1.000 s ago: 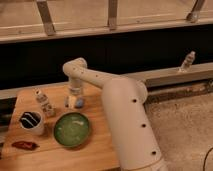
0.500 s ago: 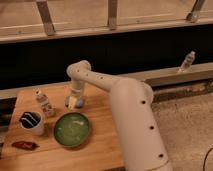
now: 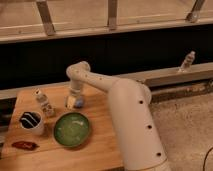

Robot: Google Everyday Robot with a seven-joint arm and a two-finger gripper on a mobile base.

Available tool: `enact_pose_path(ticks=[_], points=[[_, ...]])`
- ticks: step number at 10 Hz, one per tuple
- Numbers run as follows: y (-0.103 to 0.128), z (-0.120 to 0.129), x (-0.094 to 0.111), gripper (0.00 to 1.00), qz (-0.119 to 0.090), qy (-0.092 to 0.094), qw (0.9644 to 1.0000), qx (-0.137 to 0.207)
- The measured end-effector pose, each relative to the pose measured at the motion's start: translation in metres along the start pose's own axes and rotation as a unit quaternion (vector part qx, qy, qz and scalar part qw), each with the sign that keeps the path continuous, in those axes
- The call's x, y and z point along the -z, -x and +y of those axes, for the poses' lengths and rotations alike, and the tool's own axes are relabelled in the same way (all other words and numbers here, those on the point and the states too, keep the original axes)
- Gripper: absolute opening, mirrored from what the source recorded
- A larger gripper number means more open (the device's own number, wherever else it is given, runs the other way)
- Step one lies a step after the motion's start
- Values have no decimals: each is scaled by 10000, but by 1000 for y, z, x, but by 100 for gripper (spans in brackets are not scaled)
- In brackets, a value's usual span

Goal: Place the white sponge in the ceramic bowl

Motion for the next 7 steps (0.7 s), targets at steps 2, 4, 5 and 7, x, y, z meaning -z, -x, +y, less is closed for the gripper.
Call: enact_pose_path(ticks=[2, 4, 5, 7], points=[[0, 1, -7, 50, -33, 7, 10000, 61], [-1, 1, -9, 33, -76, 5, 9999, 92], [0, 3, -9, 20, -61, -11, 9998, 204], [8, 8, -5, 4, -117, -56, 9993, 349]])
